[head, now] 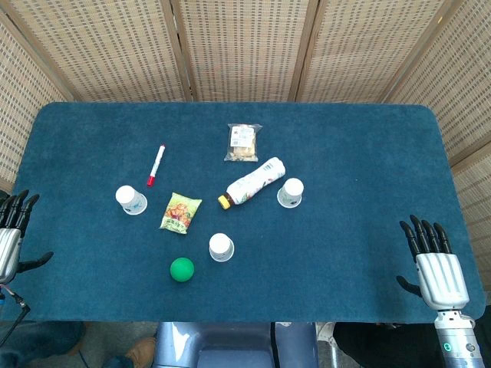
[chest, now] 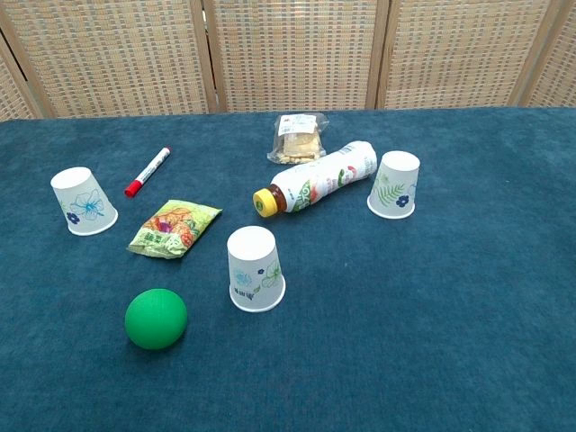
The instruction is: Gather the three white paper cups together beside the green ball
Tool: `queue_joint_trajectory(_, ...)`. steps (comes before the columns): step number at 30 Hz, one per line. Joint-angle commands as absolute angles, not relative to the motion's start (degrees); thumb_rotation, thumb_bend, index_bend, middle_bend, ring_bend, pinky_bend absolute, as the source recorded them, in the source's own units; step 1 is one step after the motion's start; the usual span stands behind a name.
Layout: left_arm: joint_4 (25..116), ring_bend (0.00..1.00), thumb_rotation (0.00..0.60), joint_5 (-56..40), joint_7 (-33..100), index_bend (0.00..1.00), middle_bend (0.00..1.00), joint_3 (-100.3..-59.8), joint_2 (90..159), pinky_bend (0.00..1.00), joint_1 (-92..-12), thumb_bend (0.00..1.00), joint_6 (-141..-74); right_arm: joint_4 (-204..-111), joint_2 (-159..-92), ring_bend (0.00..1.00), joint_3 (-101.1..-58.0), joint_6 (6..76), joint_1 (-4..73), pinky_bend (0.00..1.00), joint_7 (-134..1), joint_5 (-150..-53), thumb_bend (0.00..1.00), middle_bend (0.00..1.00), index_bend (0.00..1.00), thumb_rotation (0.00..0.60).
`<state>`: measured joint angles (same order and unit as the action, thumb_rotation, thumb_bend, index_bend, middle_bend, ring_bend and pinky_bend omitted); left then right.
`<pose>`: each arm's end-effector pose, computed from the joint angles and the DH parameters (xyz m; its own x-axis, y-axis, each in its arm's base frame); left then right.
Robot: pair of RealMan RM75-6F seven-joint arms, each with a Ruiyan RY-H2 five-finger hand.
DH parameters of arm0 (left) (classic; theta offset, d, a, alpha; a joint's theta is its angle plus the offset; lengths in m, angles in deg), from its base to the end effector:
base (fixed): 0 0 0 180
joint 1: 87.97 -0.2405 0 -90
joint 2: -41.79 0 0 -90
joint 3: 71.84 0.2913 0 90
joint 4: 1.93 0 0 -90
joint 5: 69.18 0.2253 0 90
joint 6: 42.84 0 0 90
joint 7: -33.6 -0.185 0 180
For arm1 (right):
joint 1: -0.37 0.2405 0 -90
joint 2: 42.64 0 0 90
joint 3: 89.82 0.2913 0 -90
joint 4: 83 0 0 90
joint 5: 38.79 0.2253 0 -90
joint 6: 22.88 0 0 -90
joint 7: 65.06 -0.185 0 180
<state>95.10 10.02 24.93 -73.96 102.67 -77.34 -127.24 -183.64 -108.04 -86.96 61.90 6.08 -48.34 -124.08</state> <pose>-0.3332 0.2557 0.1757 0.4998 -0.0061 0.8661 0.8661 0.0122 -0.4997 -0.3129 -0.2277 0.1390 0.5068 -0.0106 0.8620 -0.8619 -0.0282 0.5063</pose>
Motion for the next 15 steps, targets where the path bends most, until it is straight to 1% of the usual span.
queue_joint_trajectory(1,95.2,0.00,0.600,9.9,24.9,0.00,0.00,-74.1,102.6,0.00,-77.4,0.00,-126.9,-183.4,-108.2,0.00,-86.9,62.0,6.1,0.00,-48.4,-124.2,0.00,0.00,0.00,0.600)
queue_joint_trajectory(7,95.4,0.00,0.600,9.3,25.0,0.00,0.00,-74.4,102.5,0.00,-77.1,0.00,-125.3,-181.6,-109.0,0.00,-86.1,62.3,6.6,0.00,-50.2,-125.0,0.00,0.00,0.00,0.600)
queue_joint_trajectory(11,94.8,0.00,0.600,8.4,24.7,0.00,0.00,-75.2,103.0,0.00,-76.6,0.00,-124.2,-179.4,-108.0,0.00,-83.5,55.2,12.1,0.00,-56.6,-124.6,0.00,0.00,0.00,0.600)
queue_joint_trajectory(15,94.3,0.00,0.600,6.5,23.6,0.00,0.00,-76.1,103.6,0.00,-75.9,0.00,-122.5,-177.5,-107.8,0.00,-80.2,43.5,20.5,0.00,-62.5,-122.4,0.00,0.00,0.00,0.600)
